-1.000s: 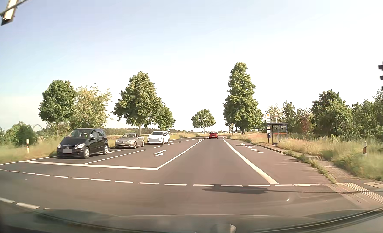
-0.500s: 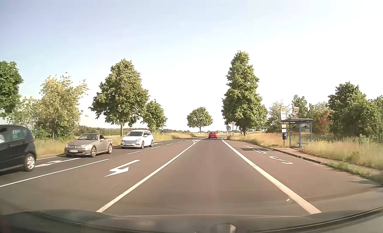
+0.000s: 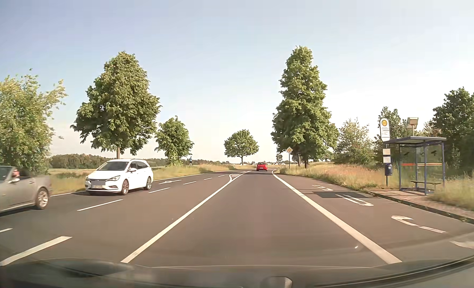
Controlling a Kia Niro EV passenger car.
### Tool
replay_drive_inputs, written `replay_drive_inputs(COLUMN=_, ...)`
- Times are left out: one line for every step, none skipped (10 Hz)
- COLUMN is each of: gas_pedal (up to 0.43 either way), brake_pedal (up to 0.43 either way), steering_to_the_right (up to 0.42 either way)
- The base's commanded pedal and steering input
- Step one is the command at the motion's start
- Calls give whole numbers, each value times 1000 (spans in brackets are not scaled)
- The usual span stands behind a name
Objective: Follow the waypoints while adhering to traffic rules and regulations
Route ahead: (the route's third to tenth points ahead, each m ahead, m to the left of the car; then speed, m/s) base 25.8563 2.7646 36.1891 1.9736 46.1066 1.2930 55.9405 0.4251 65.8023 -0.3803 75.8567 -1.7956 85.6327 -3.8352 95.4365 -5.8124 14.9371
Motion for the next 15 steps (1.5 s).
replay_drive_inputs(gas_pedal=59, brake_pedal=30, steering_to_the_right=11)
replay_drive_inputs(gas_pedal=59, brake_pedal=30, steering_to_the_right=11)
replay_drive_inputs(gas_pedal=59, brake_pedal=30, steering_to_the_right=11)
replay_drive_inputs(gas_pedal=59, brake_pedal=30, steering_to_the_right=11)
replay_drive_inputs(gas_pedal=59, brake_pedal=30, steering_to_the_right=10)
replay_drive_inputs(gas_pedal=59, brake_pedal=30, steering_to_the_right=6)
replay_drive_inputs(gas_pedal=59, brake_pedal=30, steering_to_the_right=4)
replay_drive_inputs(gas_pedal=59, brake_pedal=30, steering_to_the_right=3)
replay_drive_inputs(gas_pedal=59, brake_pedal=30, steering_to_the_right=3)
replay_drive_inputs(gas_pedal=59, brake_pedal=30, steering_to_the_right=2)
replay_drive_inputs(gas_pedal=59, brake_pedal=30, steering_to_the_right=2)
replay_drive_inputs(gas_pedal=59, brake_pedal=30, steering_to_the_right=2)
replay_drive_inputs(gas_pedal=59, brake_pedal=30, steering_to_the_right=2)
replay_drive_inputs(gas_pedal=59, brake_pedal=30, steering_to_the_right=1)
replay_drive_inputs(gas_pedal=59, brake_pedal=30, steering_to_the_right=0)
